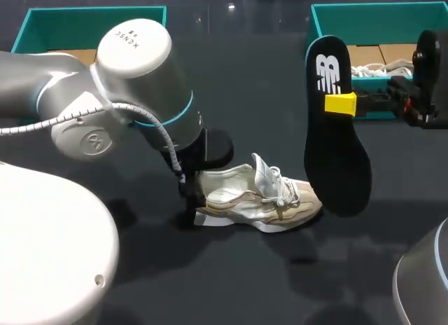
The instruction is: Take the shoe out of the shoebox, open the shoe tongue, remove and reinsert the insole, then place the shoe into the shoebox
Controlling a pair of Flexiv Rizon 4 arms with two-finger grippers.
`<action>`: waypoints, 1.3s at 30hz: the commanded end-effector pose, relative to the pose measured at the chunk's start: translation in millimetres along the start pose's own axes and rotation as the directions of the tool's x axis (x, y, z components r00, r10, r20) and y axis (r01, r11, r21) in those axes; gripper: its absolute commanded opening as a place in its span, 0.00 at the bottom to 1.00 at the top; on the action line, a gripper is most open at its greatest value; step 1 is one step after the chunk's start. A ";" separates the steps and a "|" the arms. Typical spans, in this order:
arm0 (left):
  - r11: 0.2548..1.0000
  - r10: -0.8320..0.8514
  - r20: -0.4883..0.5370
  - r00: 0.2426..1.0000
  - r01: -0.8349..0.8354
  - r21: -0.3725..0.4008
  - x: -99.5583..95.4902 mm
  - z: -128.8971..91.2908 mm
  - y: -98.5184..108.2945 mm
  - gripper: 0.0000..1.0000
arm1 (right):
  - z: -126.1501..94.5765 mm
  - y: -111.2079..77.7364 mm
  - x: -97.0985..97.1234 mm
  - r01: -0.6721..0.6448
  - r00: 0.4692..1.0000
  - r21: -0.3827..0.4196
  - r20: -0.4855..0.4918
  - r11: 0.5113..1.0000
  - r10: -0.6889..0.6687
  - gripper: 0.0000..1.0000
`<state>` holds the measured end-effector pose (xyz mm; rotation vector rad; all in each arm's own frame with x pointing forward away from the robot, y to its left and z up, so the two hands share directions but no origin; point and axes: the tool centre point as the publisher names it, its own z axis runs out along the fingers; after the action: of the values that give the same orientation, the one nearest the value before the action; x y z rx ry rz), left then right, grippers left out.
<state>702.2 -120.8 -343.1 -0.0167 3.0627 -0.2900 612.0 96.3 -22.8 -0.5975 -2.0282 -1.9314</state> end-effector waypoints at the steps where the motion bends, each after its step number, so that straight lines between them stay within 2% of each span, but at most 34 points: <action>1: 0.998 -0.001 -0.018 1.000 0.000 -0.062 -1.2 -2.3 -6.3 1.00 | -1.0 -3.2 4.1 -0.001 1.000 -0.004 0.008 1.000 0.001 0.00; 8: 0.997 -0.012 -0.038 0.999 0.009 -0.083 -1.9 2.5 -7.9 1.00 | -1.0 -3.2 4.1 -0.001 1.000 -0.004 0.008 1.000 0.001 0.00; 12: 0.998 -0.014 -0.044 0.999 0.011 -0.066 -5.9 -1.7 -12.4 1.00 | -1.0 -3.2 4.1 -0.001 1.000 -0.004 0.008 1.000 0.001 0.00; 18: 0.999 -0.005 -0.018 1.000 0.004 -0.052 -22.6 -7.7 -35.8 1.00 | -1.0 -3.2 4.1 -0.001 1.000 -0.004 0.008 1.000 0.001 0.00; 25: 0.997 0.006 -0.041 0.999 -0.009 -0.073 -40.9 8.4 -60.4 1.00 | -1.0 -3.2 4.1 -0.001 1.000 -0.004 0.008 1.000 0.001 0.00; 34: 0.997 0.006 -0.041 0.999 -0.009 -0.073 -40.9 8.4 -60.4 1.00 | -1.0 -3.2 4.1 -0.001 1.000 -0.004 0.008 1.000 0.001 0.00; 39: 0.998 0.009 -0.018 1.000 -0.010 -0.065 -43.1 22.5 -62.0 1.00 | -1.0 -3.2 4.1 -0.001 1.000 -0.004 0.008 1.000 0.001 0.00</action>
<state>748.8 -181.9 -341.3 0.0027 3.0965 -0.1862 612.0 96.3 -22.8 -0.5975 -2.0282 -1.9315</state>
